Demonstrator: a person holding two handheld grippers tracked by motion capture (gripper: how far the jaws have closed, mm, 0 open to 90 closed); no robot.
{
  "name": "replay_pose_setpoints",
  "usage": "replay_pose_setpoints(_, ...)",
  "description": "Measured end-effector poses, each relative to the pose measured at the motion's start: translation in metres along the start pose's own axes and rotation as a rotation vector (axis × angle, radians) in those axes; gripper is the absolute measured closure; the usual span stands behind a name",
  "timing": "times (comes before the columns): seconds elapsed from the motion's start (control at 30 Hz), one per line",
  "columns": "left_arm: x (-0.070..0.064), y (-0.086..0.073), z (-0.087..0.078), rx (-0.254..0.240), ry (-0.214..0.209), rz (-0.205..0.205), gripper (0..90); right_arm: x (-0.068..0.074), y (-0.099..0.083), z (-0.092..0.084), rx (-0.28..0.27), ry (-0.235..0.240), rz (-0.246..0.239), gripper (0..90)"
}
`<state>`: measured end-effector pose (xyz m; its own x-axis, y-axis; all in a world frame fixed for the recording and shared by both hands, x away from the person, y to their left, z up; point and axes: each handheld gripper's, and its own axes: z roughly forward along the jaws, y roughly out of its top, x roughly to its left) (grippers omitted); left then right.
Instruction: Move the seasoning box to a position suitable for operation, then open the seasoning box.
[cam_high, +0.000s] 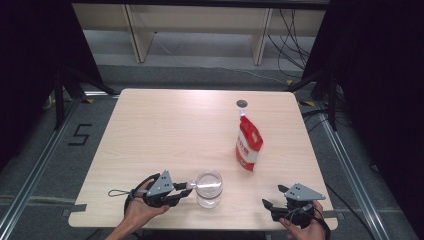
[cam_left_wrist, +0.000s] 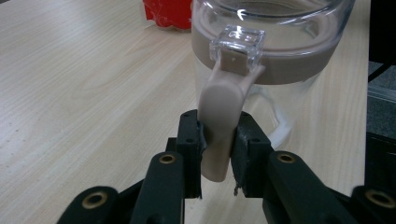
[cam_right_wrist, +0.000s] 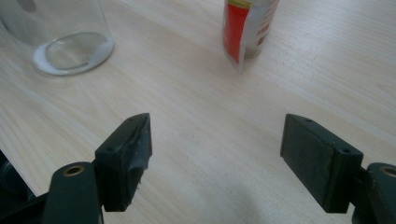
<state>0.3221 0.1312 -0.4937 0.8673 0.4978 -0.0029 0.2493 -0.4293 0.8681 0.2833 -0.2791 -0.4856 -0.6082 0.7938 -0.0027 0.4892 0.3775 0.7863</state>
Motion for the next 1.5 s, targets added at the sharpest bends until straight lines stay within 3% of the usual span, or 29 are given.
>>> replay_pose_setpoints(0.13,-0.001,0.000,0.000,0.009,-0.011,0.007,74.3,0.001,-0.001,0.000,0.005,0.008,0.027,26.0)
replay_pose_setpoints(0.3,-0.001,0.000,-0.001,0.005,-0.014,0.006,74.2,-0.004,0.000,0.001,-0.022,0.010,-0.028,26.0)
replay_pose_setpoints(0.33,0.000,0.000,-0.001,0.006,-0.016,0.007,74.2,-0.001,0.000,0.000,-0.003,0.015,0.007,26.0)
replay_pose_setpoints(0.4,-0.001,0.000,-0.001,0.009,-0.016,0.008,74.2,0.002,0.000,0.001,0.009,0.022,0.029,26.0)
replay_pose_setpoints(0.47,-0.002,0.000,-0.002,0.006,-0.023,0.006,74.2,-0.001,0.001,0.004,-0.009,0.022,-0.021,26.0)
replay_pose_setpoints(0.6,-0.001,0.000,-0.002,0.014,-0.020,0.014,74.1,-0.001,0.001,0.003,-0.012,0.026,-0.014,26.0)
replay_pose_setpoints(0.63,-0.001,-0.001,-0.001,0.001,-0.027,0.004,74.0,0.001,0.001,0.002,-0.002,0.029,0.021,26.0)
replay_pose_setpoints(0.7,0.000,0.000,-0.001,0.008,-0.038,-0.002,72.9,0.001,0.001,0.001,-0.003,0.028,0.019,26.0)
replay_pose_setpoints(0.77,-0.001,0.001,-0.003,0.010,-0.027,0.007,67.2,0.001,0.001,0.001,0.000,0.030,0.023,26.0)
replay_pose_setpoints(0.8,-0.001,0.002,-0.004,0.003,-0.027,0.002,64.6,-0.002,0.001,0.002,-0.011,0.026,-0.016,26.0)
replay_pose_setpoints(0.9,-0.003,0.004,-0.006,0.003,-0.020,-0.024,52.4,-0.001,0.001,0.002,-0.010,0.037,-0.006,26.0)
replay_pose_setpoints(0.93,-0.002,0.004,-0.007,0.005,-0.014,-0.014,49.8,-0.001,0.001,0.002,-0.015,0.036,-0.005,26.0)
replay_pose_setpoints(0.97,-0.003,0.004,-0.008,0.003,-0.015,-0.036,45.7,-0.002,0.001,0.002,-0.023,0.018,-0.022,26.0)
replay_pose_setpoints(1.07,-0.005,0.004,-0.011,0.006,-0.008,-0.062,36.3,-0.002,0.001,0.002,-0.014,0.019,-0.007,26.0)
replay_pose_setpoints(1.2,-0.009,0.002,-0.013,0.003,-0.005,-0.096,30.6,-0.002,0.003,0.004,-0.022,0.025,-0.020,26.0)
replay_pose_setpoints(1.23,-0.009,0.003,-0.015,0.011,-0.012,-0.084,29.9,-0.002,0.003,0.004,-0.022,0.026,-0.022,26.0)
replay_pose_setpoints(1.3,-0.012,0.003,-0.017,-0.003,-0.006,-0.113,28.5,-0.002,0.004,0.004,-0.011,0.031,-0.005,26.0)
replay_pose_setpoints(1.33,-0.012,0.004,-0.018,-0.004,-0.007,-0.106,28.5,-0.002,0.004,0.004,-0.011,0.031,-0.005,26.0)
replay_pose_setpoints(1.4,-0.011,0.005,-0.021,-0.010,-0.001,-0.124,28.1,-0.002,0.004,0.005,-0.027,0.026,-0.024,26.0)
replay_pose_setpoints(1.5,-0.009,0.008,-0.026,-0.017,0.004,-0.140,27.8,0.002,0.005,0.004,-0.015,0.033,0.001,26.0)
